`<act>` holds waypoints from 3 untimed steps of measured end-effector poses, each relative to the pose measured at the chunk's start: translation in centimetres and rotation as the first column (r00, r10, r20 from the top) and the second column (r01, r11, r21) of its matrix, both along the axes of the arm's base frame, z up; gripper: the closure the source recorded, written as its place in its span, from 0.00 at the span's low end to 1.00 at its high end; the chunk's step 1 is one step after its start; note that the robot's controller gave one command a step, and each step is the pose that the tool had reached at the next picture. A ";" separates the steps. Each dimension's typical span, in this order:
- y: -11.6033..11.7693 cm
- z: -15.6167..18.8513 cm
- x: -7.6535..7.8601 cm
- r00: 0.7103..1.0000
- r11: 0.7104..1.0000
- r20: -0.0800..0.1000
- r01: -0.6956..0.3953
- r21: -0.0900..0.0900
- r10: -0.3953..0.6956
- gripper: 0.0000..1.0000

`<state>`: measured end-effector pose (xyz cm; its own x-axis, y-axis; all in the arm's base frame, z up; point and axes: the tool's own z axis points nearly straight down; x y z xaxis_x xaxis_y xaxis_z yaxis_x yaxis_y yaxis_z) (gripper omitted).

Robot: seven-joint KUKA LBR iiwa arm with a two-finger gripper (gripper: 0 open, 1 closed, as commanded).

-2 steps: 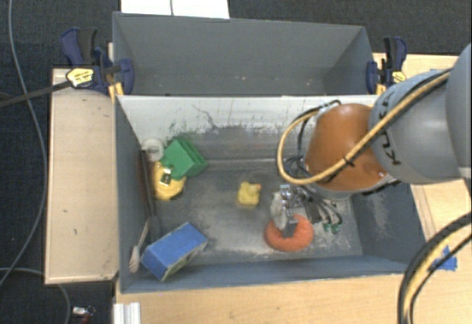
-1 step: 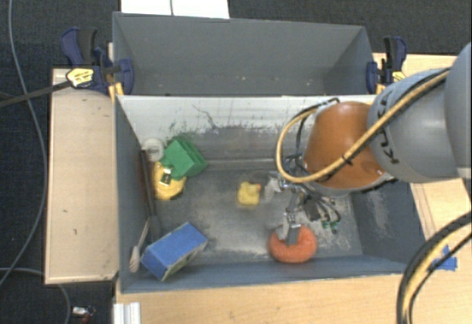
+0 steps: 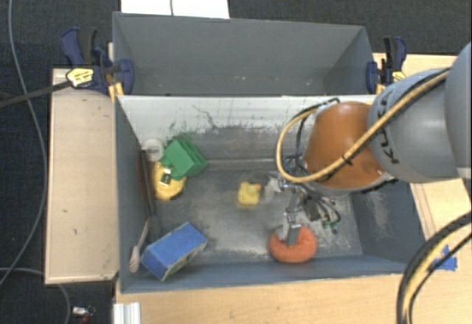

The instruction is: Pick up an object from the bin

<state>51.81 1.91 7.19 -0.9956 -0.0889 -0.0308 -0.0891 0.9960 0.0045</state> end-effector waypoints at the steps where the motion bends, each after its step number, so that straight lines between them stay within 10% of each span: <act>1: -0.7 1.5 -0.7 0.999 0.999 -0.005 0.051 0.003 -0.051 0.00; 2: -0.5 2.7 -0.6 1.000 1.000 0.000 -0.008 0.000 0.008 0.00; 3: -2.9 10.1 1.5 0.984 0.984 -0.003 0.176 0.005 -0.176 0.00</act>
Offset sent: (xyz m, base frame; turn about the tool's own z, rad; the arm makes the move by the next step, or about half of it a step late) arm -0.0105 0.0100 -0.0019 -0.2317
